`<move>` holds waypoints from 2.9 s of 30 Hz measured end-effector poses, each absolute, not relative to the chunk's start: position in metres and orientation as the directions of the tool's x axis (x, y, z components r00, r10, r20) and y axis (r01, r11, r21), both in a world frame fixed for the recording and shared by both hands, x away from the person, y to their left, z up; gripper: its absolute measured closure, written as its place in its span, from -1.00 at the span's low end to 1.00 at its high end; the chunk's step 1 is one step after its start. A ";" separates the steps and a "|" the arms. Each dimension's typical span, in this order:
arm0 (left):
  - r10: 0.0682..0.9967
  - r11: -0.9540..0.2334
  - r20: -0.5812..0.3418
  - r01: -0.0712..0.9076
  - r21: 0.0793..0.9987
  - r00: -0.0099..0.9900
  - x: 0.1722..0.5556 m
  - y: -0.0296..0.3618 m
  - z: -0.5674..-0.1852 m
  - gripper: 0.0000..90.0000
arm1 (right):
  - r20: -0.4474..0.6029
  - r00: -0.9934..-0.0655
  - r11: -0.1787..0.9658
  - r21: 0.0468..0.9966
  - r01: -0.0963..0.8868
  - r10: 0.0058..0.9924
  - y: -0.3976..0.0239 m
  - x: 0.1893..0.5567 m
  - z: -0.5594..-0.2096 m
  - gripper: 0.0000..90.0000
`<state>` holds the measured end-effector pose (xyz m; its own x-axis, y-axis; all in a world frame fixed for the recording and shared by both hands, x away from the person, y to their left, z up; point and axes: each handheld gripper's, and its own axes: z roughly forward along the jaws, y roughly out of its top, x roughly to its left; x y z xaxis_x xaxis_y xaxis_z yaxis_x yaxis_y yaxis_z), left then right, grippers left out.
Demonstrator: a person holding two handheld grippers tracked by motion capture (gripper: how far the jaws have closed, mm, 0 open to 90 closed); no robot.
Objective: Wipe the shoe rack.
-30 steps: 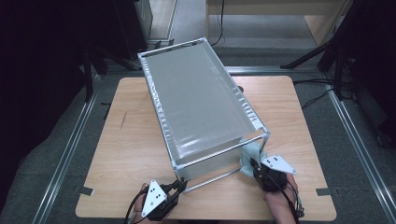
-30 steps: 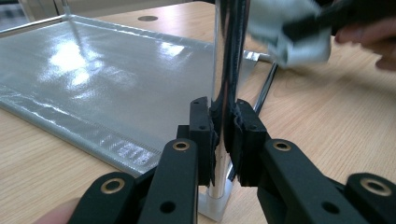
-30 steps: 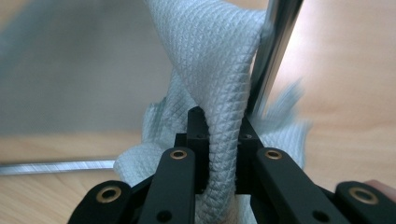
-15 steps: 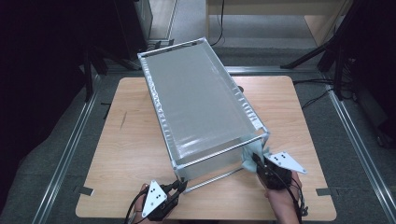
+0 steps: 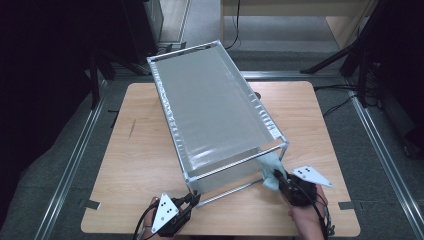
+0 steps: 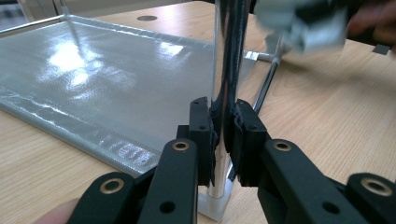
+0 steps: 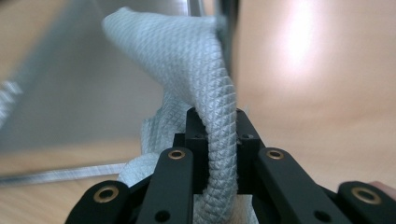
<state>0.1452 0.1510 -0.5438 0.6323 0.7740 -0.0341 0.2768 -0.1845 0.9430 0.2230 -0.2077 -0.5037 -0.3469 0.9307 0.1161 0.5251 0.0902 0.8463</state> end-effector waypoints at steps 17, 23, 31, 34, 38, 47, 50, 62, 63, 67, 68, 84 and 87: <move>0.773 -0.182 -0.037 0.277 0.943 0.634 0.146 0.149 -0.544 0.80 | 0.096 -0.322 0.148 0.740 0.656 0.942 -0.216 0.235 -0.540 0.79; 0.773 -0.183 -0.036 0.276 0.944 0.634 0.146 0.149 -0.544 0.80 | 0.086 -0.336 0.117 0.833 0.541 0.938 -0.218 0.227 -0.511 0.75; 0.773 -0.154 -0.042 0.251 0.956 0.633 0.142 0.152 -0.537 0.61 | 0.080 -0.282 0.067 0.877 0.476 0.956 -0.242 0.216 -0.486 0.80; 0.780 -0.164 -0.017 0.230 0.959 0.626 0.140 0.150 -0.534 0.60 | 0.095 -0.242 0.024 0.894 0.447 0.966 -0.255 0.212 -0.477 0.82; 0.783 -0.169 -0.016 0.237 0.957 0.622 0.140 0.147 -0.535 0.80 | 0.094 -0.237 -0.003 0.935 0.355 0.967 -0.257 0.205 -0.455 0.83; 0.784 -0.168 -0.016 0.236 0.957 0.621 0.140 0.147 -0.535 0.81 | 0.059 -0.347 0.003 0.985 0.174 0.936 -0.220 0.212 -0.394 0.83; 0.785 -0.170 -0.014 0.236 0.957 0.620 0.140 0.146 -0.535 0.81 | 0.069 -0.387 -0.002 0.985 0.172 0.920 -0.208 0.221 -0.387 0.82; 0.778 -0.195 -0.017 0.267 0.944 0.628 0.139 0.145 -0.530 0.81 | 0.051 -0.374 0.028 0.979 0.203 0.926 -0.191 0.238 -0.403 0.88; 0.780 -0.187 -0.023 0.269 0.945 0.625 0.140 0.143 -0.530 0.81 | 0.053 -0.386 0.033 0.977 0.212 0.921 -0.189 0.238 -0.404 0.88; 0.782 -0.170 -0.032 0.263 0.950 0.622 0.141 0.136 -0.533 0.81 | 0.018 -0.453 0.096 0.969 0.228 0.891 -0.173 0.236 -0.405 0.88; 0.782 -0.170 -0.032 0.263 0.950 0.622 0.141 0.136 -0.533 0.81 | 0.018 -0.453 0.096 0.969 0.228 0.891 -0.173 0.236 -0.405 0.88; 0.770 -0.147 -0.068 0.280 0.949 0.635 0.140 0.127 -0.533 0.81 | 0.012 -0.641 0.177 0.957 0.230 0.767 -0.069 0.190 -0.407 0.86; 0.771 -0.154 -0.057 0.273 0.950 0.634 0.139 0.127 -0.534 0.81 | 0.021 -0.649 0.174 0.957 0.234 0.761 -0.074 0.194 -0.407 0.85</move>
